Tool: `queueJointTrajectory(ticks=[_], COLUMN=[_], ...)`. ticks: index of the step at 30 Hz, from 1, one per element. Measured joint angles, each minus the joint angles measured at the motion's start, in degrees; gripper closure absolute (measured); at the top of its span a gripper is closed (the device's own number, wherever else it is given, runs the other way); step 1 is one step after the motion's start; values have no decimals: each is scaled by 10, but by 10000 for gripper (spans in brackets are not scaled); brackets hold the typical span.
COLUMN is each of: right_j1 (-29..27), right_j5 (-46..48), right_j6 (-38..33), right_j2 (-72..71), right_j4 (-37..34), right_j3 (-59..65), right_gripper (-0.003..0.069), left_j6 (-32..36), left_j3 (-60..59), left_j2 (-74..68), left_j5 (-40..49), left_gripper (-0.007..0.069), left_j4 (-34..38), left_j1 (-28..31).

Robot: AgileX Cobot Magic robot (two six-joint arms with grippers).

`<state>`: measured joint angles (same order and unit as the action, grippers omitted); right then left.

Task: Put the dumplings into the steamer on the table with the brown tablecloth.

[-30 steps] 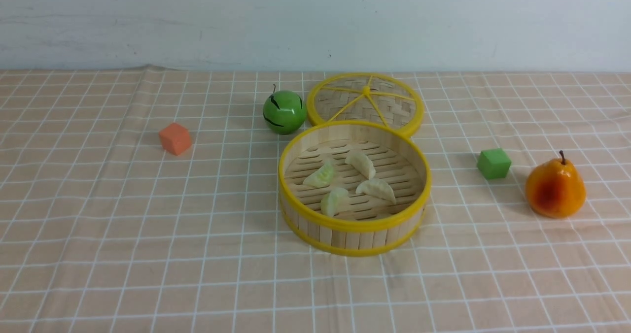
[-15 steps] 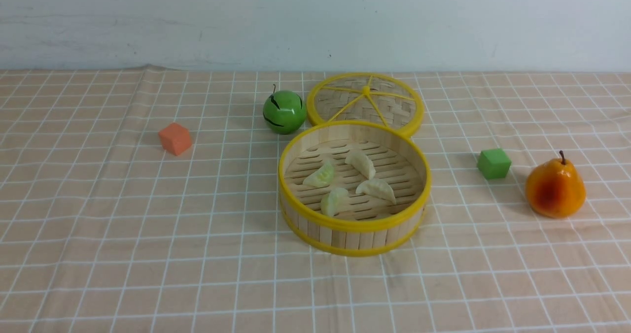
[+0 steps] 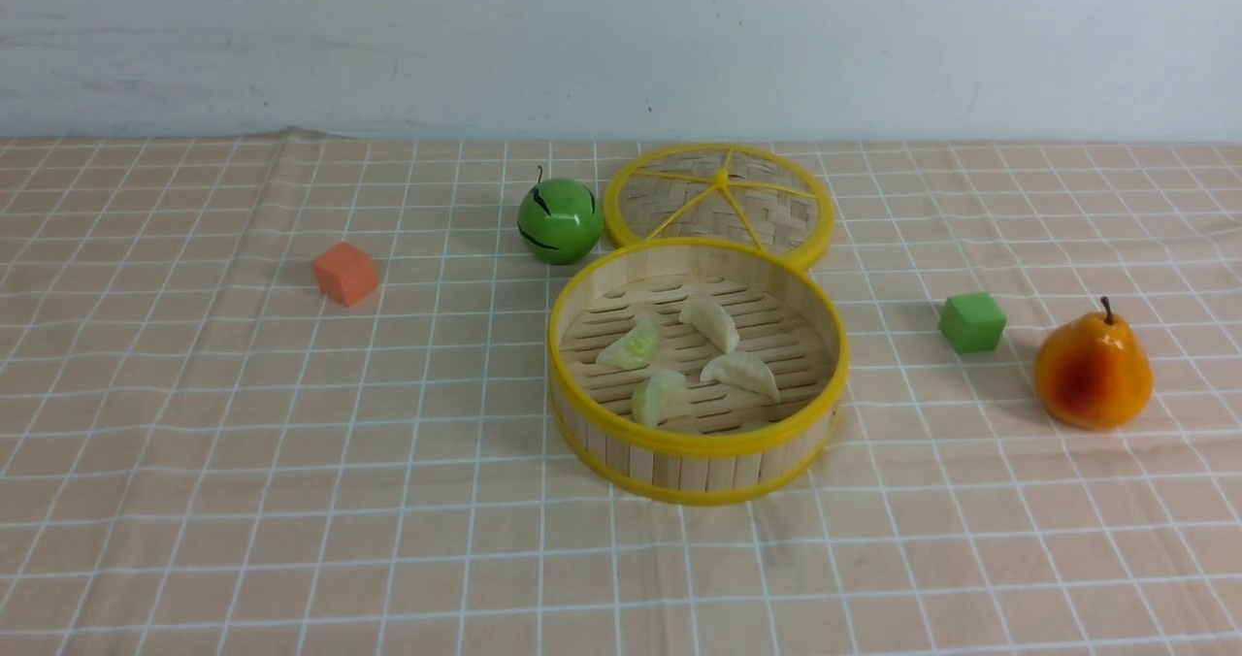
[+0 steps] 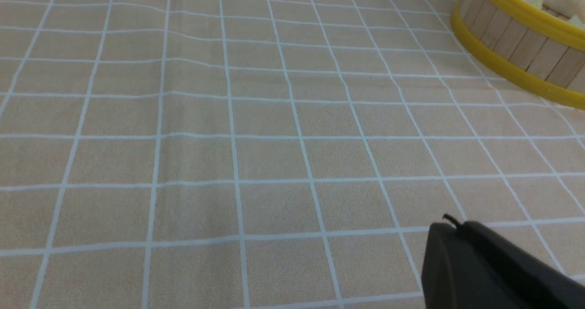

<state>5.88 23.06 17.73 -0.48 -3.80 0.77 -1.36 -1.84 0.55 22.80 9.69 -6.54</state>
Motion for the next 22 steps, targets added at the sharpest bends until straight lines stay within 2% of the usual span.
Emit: queueJointTrajectory(ticks=[22], right_j1=[0], right_j5=[0], right_j6=[1], right_j2=[0], right_j4=[-1], right_j3=[0], right_gripper=[571], left_j6=[0], left_j3=[0], left_j2=[0], left_j5=[0], left_gripper=[616], left_j4=[0], left_j1=[0])
